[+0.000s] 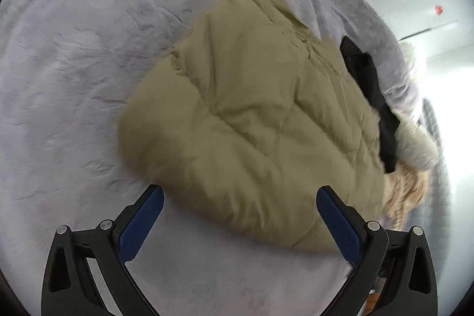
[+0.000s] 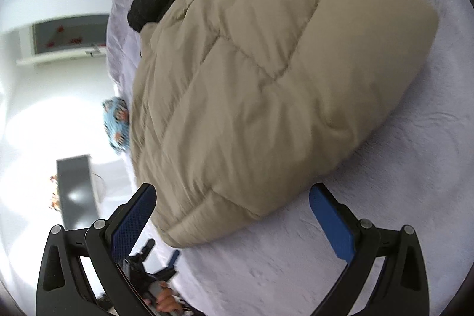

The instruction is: Fold large clothes

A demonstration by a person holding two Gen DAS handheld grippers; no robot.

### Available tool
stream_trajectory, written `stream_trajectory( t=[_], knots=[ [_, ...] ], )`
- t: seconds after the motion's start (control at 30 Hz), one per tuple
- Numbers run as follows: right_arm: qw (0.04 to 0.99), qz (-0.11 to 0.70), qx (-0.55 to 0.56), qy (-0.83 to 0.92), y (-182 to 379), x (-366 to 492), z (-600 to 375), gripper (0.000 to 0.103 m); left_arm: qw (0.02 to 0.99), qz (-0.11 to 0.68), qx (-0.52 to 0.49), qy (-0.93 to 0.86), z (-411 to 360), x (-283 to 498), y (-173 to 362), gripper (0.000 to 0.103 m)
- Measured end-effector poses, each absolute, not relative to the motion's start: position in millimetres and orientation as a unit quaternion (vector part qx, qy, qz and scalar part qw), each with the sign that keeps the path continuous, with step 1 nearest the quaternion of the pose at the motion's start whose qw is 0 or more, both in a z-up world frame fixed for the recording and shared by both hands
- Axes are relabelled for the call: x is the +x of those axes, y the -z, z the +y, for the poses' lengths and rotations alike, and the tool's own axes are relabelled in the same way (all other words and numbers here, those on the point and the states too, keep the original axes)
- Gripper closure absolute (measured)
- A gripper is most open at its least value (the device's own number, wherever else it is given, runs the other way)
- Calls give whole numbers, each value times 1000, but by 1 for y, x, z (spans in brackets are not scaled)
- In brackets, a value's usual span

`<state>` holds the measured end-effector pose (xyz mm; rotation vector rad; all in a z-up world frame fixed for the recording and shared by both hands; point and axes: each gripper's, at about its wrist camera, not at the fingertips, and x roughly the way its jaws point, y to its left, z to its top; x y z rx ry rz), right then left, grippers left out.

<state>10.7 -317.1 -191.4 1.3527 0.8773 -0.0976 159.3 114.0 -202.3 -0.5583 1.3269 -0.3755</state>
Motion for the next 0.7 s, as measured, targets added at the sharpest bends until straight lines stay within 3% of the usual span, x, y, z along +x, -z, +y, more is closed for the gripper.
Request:
stream_trajectory(
  t=[0.17, 0.47, 0.63, 0.67, 0.7],
  knots=[
    [675, 376, 634, 30, 205, 19, -320, 0, 709, 605, -335, 140, 131, 172, 230, 0],
    [674, 358, 647, -2, 216, 55, -325, 0, 732, 586, -297, 179, 85, 191, 224, 0],
    [675, 374, 637, 0, 230, 76, -325, 0, 736, 588, -290, 166, 76, 202, 247, 0],
    [673, 376, 637, 3, 234, 78, -324, 0, 737, 586, -294, 164, 76, 203, 247, 1],
    [672, 376, 638, 4, 235, 78, -324, 0, 740, 585, -292, 159, 75, 204, 244, 12]
  ],
)
